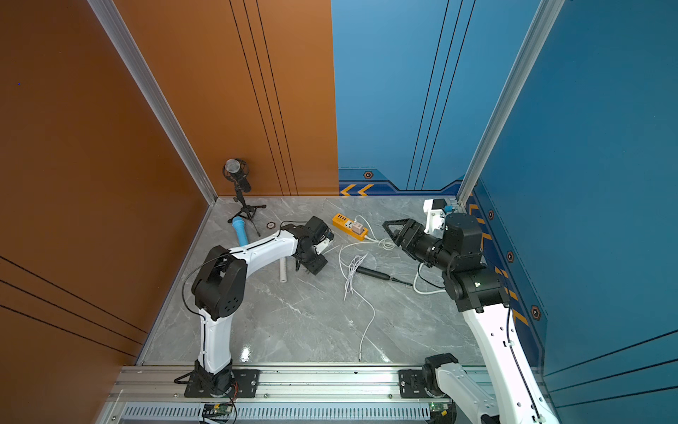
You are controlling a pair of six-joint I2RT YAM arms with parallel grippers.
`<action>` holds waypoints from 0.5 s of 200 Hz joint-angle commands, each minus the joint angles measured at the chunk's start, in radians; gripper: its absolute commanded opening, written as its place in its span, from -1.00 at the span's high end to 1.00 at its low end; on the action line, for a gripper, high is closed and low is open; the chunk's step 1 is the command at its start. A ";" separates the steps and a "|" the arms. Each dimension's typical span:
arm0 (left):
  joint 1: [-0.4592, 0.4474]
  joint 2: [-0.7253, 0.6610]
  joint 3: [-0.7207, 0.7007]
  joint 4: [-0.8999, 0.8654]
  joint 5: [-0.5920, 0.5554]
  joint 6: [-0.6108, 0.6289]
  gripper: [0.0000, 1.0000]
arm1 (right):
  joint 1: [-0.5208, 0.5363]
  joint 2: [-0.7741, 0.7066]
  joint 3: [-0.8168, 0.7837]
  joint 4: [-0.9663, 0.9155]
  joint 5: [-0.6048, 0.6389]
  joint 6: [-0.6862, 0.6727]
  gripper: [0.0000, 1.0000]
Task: Charge the electric toothbrush
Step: Place the plug at the center of the board.
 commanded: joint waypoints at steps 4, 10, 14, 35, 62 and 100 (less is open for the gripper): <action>-0.003 -0.160 -0.025 -0.022 0.020 -0.162 -0.51 | -0.009 -0.004 -0.008 -0.019 0.025 -0.010 -0.22; -0.009 -0.197 -0.039 -0.024 0.009 -0.231 -0.51 | -0.010 -0.003 -0.011 -0.021 0.031 -0.013 -0.22; -0.015 -0.224 -0.052 -0.026 0.004 -0.280 -0.50 | -0.012 -0.001 -0.012 -0.021 0.036 -0.018 -0.22; -0.093 -0.384 -0.156 -0.022 -0.012 -0.541 -0.48 | -0.025 0.013 -0.029 -0.037 0.078 -0.052 -0.22; -0.329 -0.480 -0.246 -0.024 -0.119 -0.816 -0.38 | -0.056 0.023 -0.064 -0.066 0.120 -0.074 -0.22; -0.579 -0.356 -0.227 -0.026 -0.066 -0.972 -0.32 | -0.090 -0.007 -0.114 -0.067 0.097 -0.064 -0.22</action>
